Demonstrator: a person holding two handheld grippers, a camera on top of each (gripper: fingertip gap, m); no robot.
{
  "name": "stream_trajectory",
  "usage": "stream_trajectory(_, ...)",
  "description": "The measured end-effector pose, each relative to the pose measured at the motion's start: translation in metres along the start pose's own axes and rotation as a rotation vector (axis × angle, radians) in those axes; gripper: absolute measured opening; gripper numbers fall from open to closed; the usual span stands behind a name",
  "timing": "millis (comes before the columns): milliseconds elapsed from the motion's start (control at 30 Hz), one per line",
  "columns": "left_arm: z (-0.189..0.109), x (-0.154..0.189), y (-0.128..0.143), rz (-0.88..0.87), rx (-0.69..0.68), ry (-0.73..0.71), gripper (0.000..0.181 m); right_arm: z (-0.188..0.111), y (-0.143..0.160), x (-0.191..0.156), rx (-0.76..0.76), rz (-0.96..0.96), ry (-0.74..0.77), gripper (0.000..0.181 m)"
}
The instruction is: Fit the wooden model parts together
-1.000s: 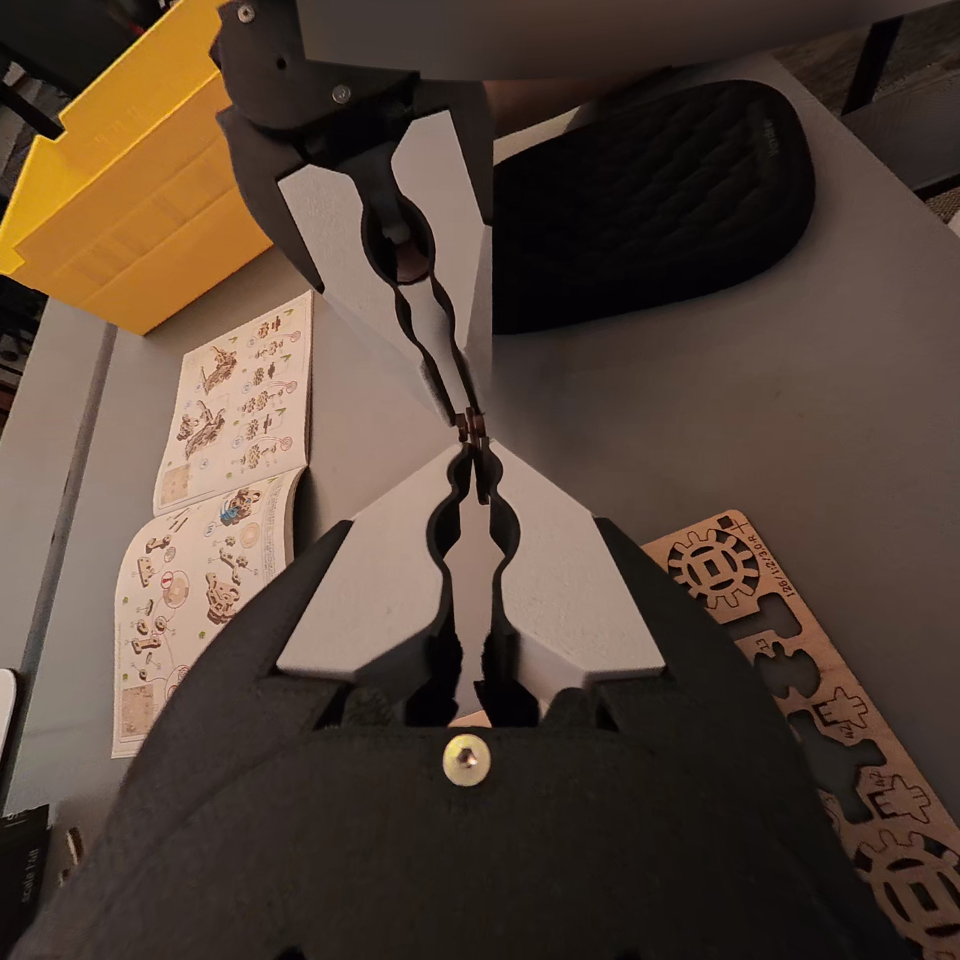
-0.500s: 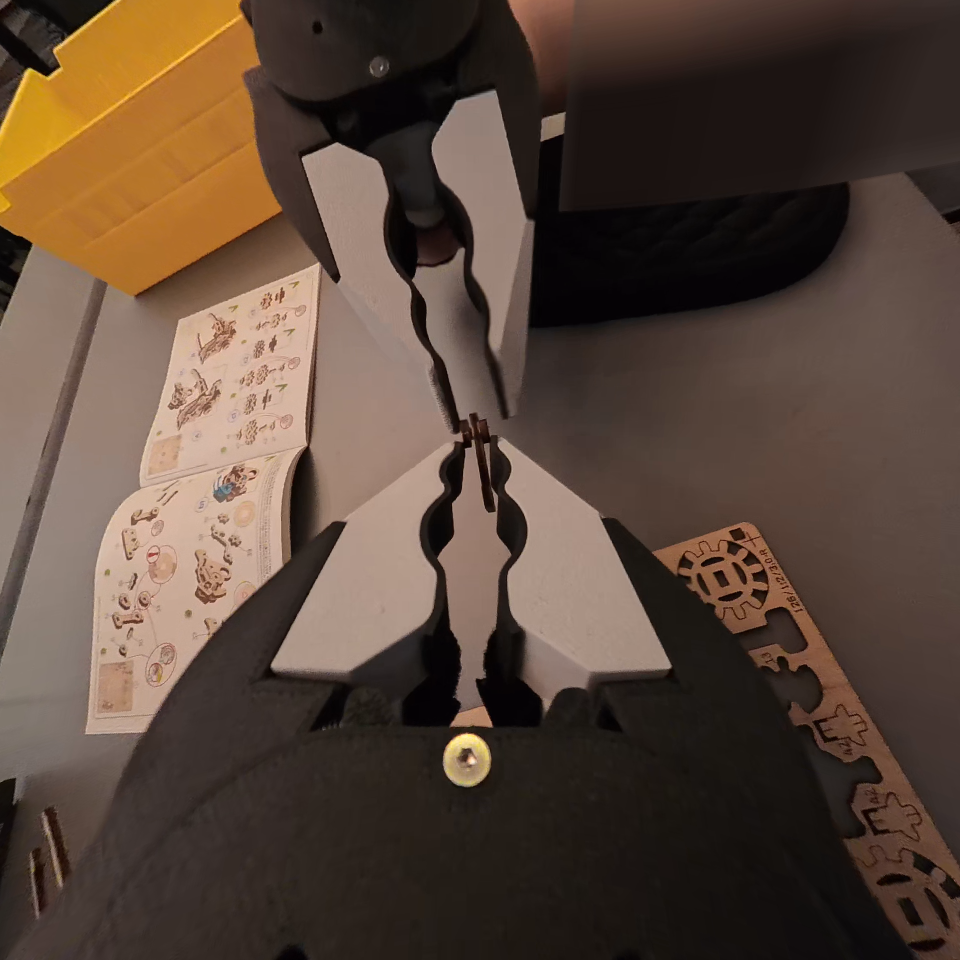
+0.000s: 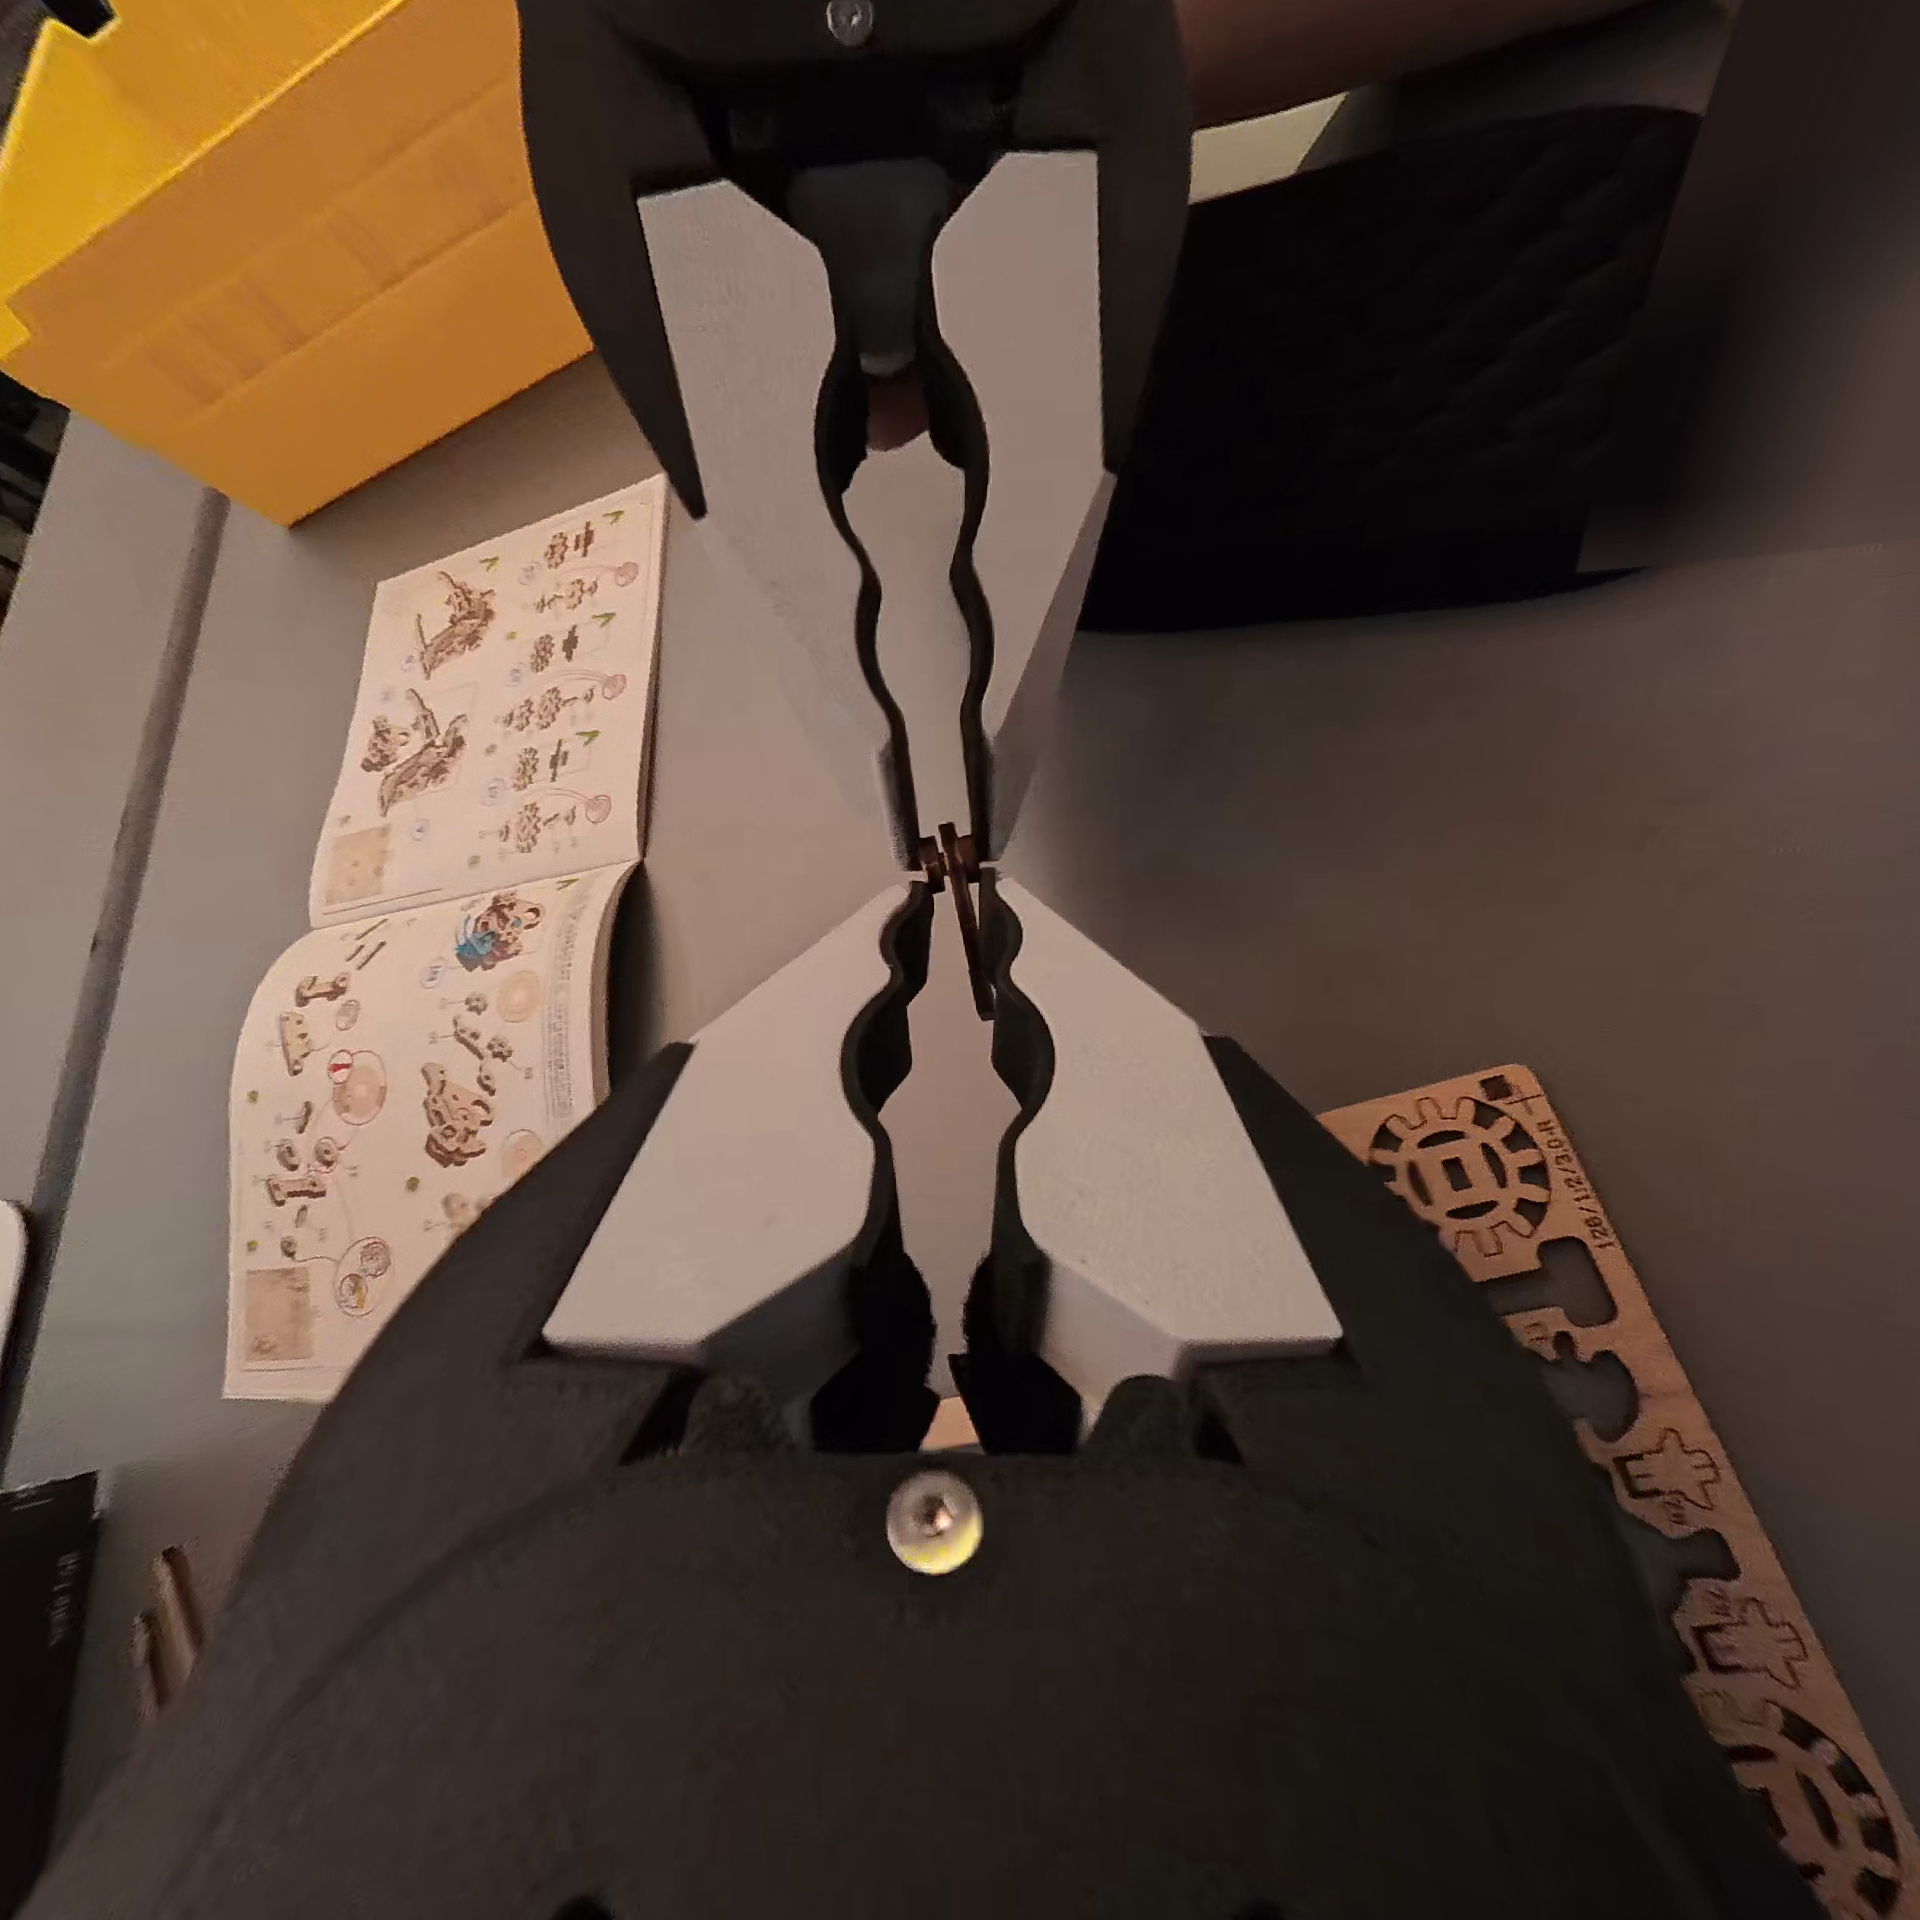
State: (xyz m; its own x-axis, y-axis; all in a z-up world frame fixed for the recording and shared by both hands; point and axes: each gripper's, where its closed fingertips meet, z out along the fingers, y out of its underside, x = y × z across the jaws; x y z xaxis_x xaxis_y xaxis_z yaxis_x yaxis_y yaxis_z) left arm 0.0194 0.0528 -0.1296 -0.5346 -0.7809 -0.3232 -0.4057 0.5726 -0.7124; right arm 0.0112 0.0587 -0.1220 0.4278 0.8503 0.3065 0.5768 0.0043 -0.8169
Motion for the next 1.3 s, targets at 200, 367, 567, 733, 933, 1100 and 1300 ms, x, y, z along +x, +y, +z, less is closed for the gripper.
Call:
stream_trajectory(200,0.005,0.013,0.003,0.09,0.027,0.017,0.01,0.001,0.007,-0.012,-0.002,-0.026,-0.079,0.008)
stream_trajectory(367,0.005,0.017,0.003,0.043,0.032,0.063,0.004,0.0,0.008,-0.013,0.0,-0.038,-0.083,0.008)
stream_trajectory(567,0.004,0.006,0.001,0.054,0.03,-0.013,0.013,0.001,0.008,-0.008,0.001,-0.013,-0.058,0.008)
stream_trajectory(733,0.004,0.004,0.001,0.1,0.014,-0.047,0.007,0.001,0.008,-0.003,0.019,0.009,-0.042,0.008)
stream_trajectory(933,0.009,0.016,0.005,0.106,0.003,0.021,0.007,0.003,0.013,-0.016,0.009,0.026,-0.134,0.008)
stream_trajectory(1100,0.011,0.019,0.008,0.12,-0.023,0.027,0.008,0.006,0.016,-0.018,0.004,0.042,-0.148,0.008)
stream_trajectory(1300,0.006,0.0,0.005,0.001,0.01,-0.028,0.003,-0.001,0.012,0.001,0.055,0.081,-0.068,0.008)
